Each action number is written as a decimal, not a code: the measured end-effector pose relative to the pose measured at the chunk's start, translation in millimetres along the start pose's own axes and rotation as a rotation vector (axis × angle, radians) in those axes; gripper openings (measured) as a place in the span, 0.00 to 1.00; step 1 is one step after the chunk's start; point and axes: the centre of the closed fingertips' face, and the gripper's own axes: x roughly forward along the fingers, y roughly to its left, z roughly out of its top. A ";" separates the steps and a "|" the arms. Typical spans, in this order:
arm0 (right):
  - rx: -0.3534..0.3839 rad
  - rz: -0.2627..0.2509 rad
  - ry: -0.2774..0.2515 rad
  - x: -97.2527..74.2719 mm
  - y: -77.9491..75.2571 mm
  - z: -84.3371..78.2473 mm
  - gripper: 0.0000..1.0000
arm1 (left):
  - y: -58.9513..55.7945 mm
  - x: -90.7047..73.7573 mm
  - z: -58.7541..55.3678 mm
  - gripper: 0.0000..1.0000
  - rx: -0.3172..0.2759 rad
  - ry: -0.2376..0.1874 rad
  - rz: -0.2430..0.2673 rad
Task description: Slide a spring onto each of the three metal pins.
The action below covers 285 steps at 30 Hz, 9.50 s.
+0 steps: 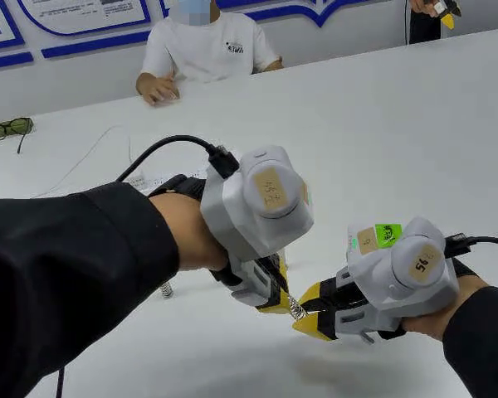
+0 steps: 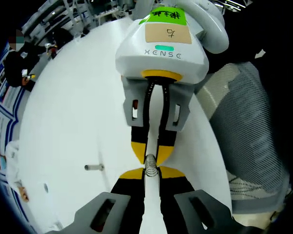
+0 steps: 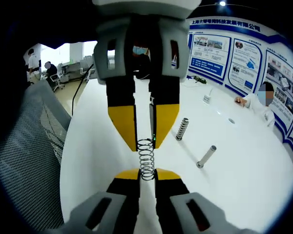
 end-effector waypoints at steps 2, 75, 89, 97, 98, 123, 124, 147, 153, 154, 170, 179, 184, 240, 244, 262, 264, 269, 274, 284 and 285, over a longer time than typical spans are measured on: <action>0.005 0.009 -0.002 1.0 1.8 0.1 0.12 | -1.3 0.1 1.0 0.09 0.001 -0.004 -0.007; 0.208 -0.198 -0.047 -33.6 -54.5 -7.9 0.70 | 89.7 -26.3 -19.3 0.09 -0.201 -0.011 0.032; 0.238 -0.220 -0.025 -34.2 -59.1 -17.1 0.78 | 115.5 -18.7 -17.1 0.09 -0.239 -0.020 0.015; 0.238 -0.220 -0.020 -34.2 -59.6 -18.7 0.77 | 122.8 -16.5 -11.0 0.09 -0.249 -0.034 -0.004; 0.238 -0.219 -0.018 -34.1 -59.4 -19.1 0.77 | 123.6 -16.4 -10.3 0.09 -0.248 -0.035 -0.005; 0.236 -0.223 -0.030 -36.0 -60.7 -16.2 0.76 | 124.5 -1.0 -8.3 0.09 -0.247 -0.005 -0.050; 0.235 -0.223 -0.031 -36.2 -60.8 -15.6 0.76 | 124.3 0.4 -8.2 0.09 -0.249 -0.004 -0.054; 0.228 -0.220 -0.041 -37.0 -60.7 -12.2 0.76 | 121.0 27.2 -19.3 0.09 -0.251 0.029 -0.077; 0.226 -0.216 -0.038 -36.1 -60.0 -13.1 0.75 | 119.0 33.6 -22.6 0.09 -0.248 0.033 -0.072; 0.227 -0.214 -0.036 -35.8 -59.6 -13.4 0.75 | 118.9 34.8 -23.1 0.09 -0.248 0.033 -0.072; 0.228 -0.213 -0.030 -36.3 -59.2 -15.6 0.75 | 116.0 46.0 -27.6 0.10 -0.247 0.045 -0.078; 0.228 -0.213 -0.026 -36.3 -59.7 -16.3 0.75 | 117.3 46.8 -25.9 0.10 -0.248 0.036 -0.087; 0.227 -0.210 -0.023 -35.6 -59.3 -16.9 0.75 | 116.7 46.5 -25.5 0.10 -0.238 0.031 -0.090; 0.229 -0.148 0.036 -17.8 -39.9 -32.4 0.75 | 93.6 -35.0 -58.1 0.33 -0.399 -0.319 0.155; 0.225 -0.142 0.041 -16.1 -37.8 -32.7 0.75 | 86.0 -46.3 -67.7 0.34 -0.423 -0.351 0.195; 0.202 -0.133 0.036 -10.9 -32.5 -26.3 0.75 | 45.1 -74.9 -119.6 0.40 -0.568 -0.444 0.333; 0.200 -0.136 0.031 -10.5 -31.9 -24.7 0.75 | 39.9 -78.0 -125.1 0.41 -0.585 -0.456 0.349; 0.198 -0.141 0.024 -9.8 -33.1 -22.8 0.75 | 25.4 -79.5 -139.9 0.43 -0.623 -0.484 0.381; 0.210 -0.149 0.010 -10.1 -34.9 -22.1 0.75 | 12.0 -77.7 -152.3 0.46 -0.659 -0.515 0.417; 0.207 -0.162 -0.001 -8.0 -36.0 -21.4 0.75 | -12.5 -69.7 -168.5 0.50 -0.728 -0.583 0.465; 0.208 -0.164 -0.003 -8.1 -36.4 -21.1 0.75 | -14.1 -68.6 -169.7 0.50 -0.737 -0.585 0.466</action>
